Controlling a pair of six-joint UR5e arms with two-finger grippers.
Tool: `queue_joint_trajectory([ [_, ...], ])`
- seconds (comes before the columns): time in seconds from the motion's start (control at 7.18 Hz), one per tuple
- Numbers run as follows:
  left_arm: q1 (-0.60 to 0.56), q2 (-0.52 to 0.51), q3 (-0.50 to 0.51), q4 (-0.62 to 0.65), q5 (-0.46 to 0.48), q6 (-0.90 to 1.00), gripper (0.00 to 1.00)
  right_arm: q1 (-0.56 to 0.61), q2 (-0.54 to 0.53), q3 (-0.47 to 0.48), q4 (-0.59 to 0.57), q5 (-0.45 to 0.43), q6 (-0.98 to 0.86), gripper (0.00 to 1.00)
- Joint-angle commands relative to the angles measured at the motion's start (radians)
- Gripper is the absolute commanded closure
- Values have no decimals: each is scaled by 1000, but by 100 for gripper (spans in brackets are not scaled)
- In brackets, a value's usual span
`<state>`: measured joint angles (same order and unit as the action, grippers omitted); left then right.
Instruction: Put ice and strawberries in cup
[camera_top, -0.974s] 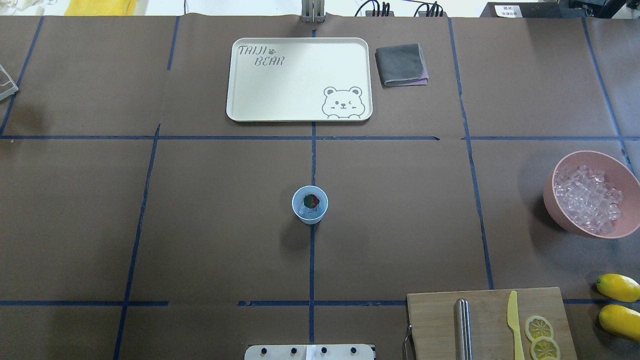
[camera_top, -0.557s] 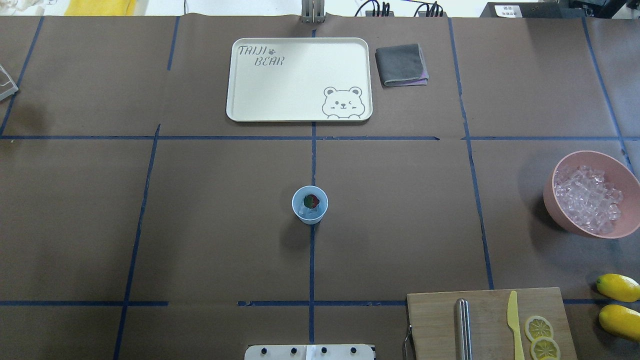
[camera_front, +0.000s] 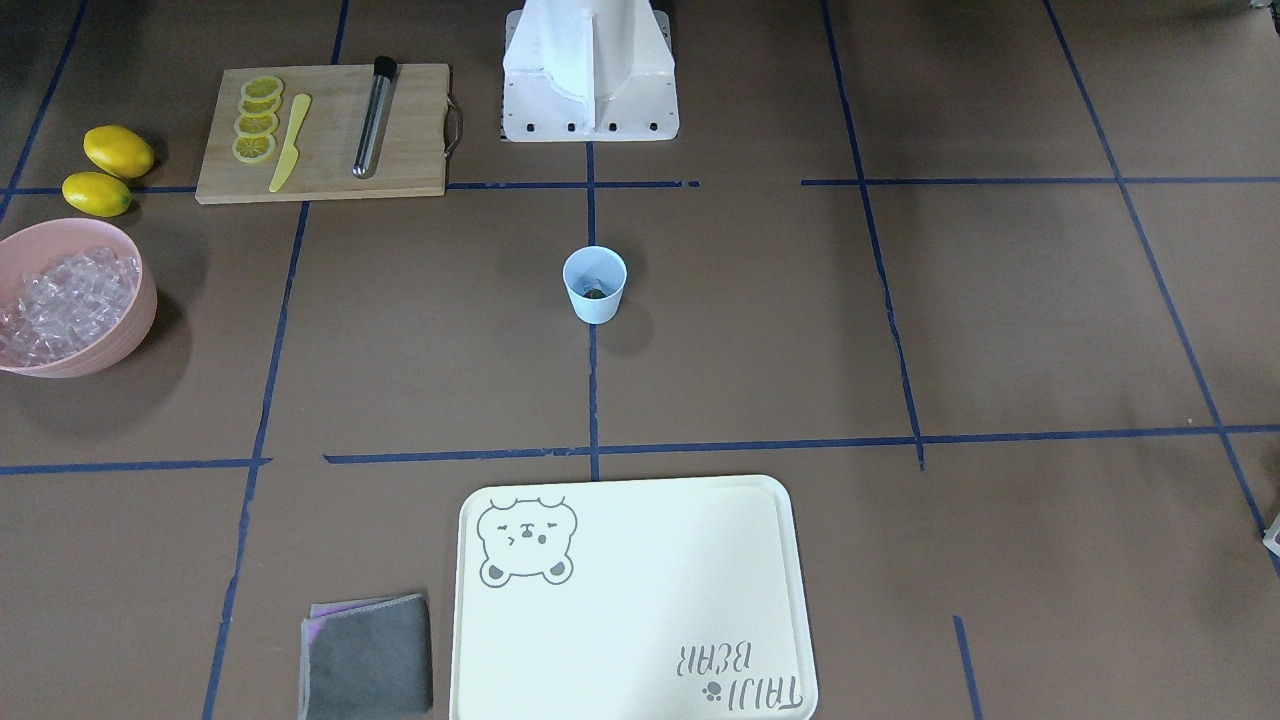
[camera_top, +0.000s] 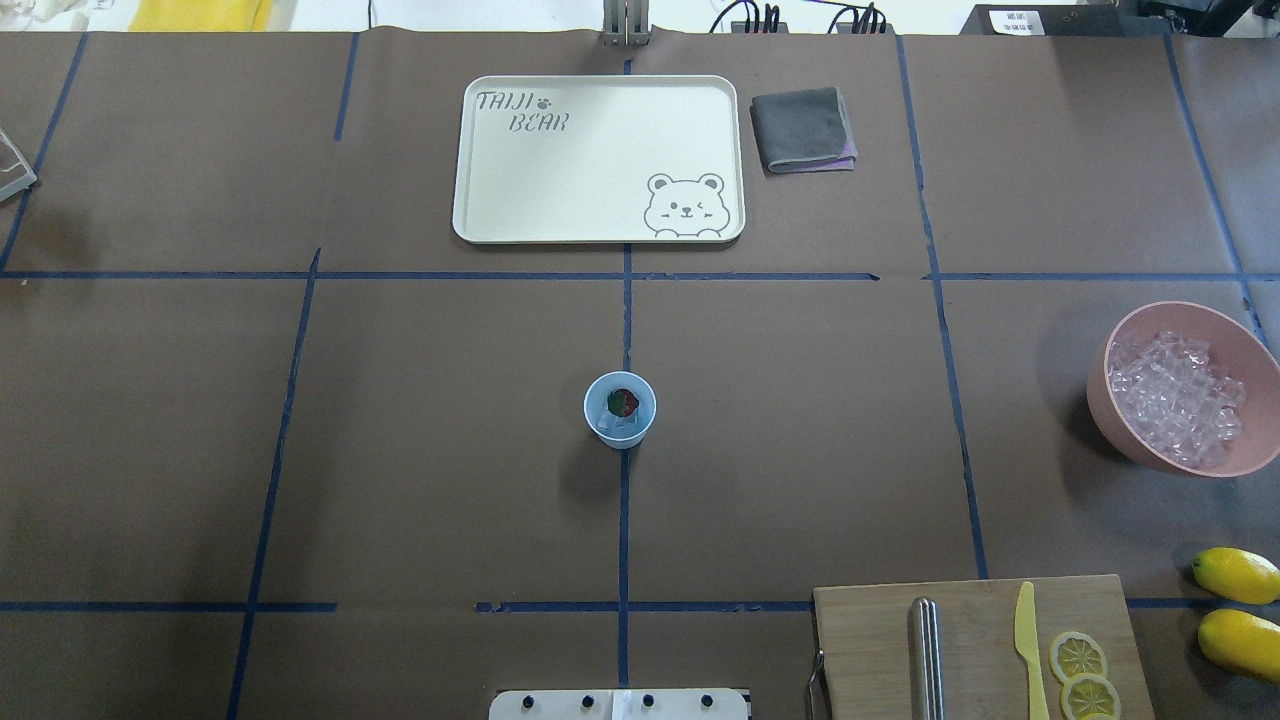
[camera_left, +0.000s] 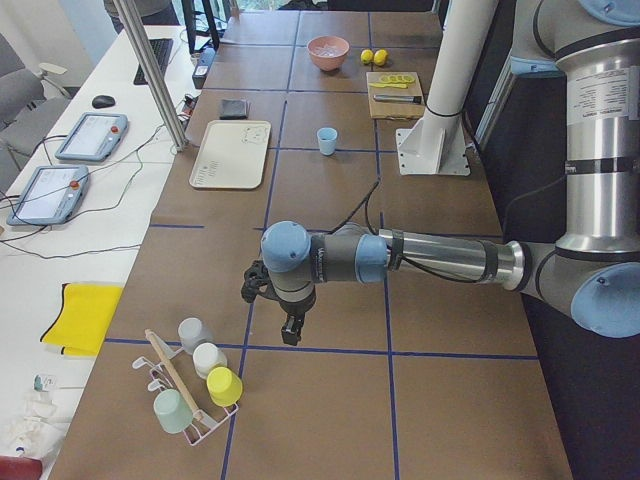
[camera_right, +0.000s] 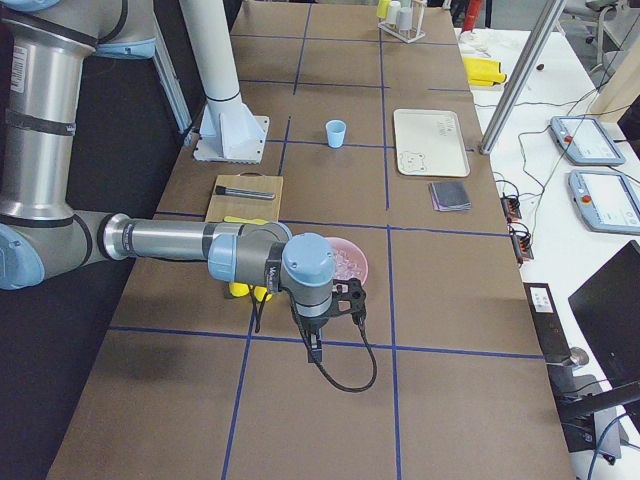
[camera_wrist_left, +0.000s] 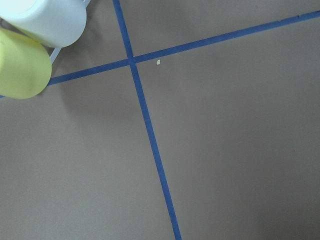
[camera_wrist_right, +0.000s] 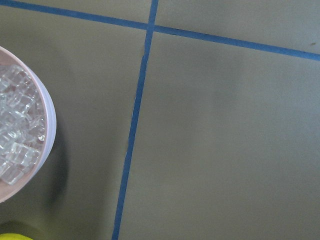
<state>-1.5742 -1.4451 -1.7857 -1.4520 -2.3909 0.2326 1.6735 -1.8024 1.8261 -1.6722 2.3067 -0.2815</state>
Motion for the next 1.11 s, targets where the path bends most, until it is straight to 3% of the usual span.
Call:
queue_joint_trajectory([
  [0.0, -10, 29, 9, -2, -1, 4, 0, 0, 0, 2, 0, 0, 2, 0],
  [0.97, -10, 26, 34, 2, 15, -4, 0, 0, 0, 2, 0, 0, 1, 0],
])
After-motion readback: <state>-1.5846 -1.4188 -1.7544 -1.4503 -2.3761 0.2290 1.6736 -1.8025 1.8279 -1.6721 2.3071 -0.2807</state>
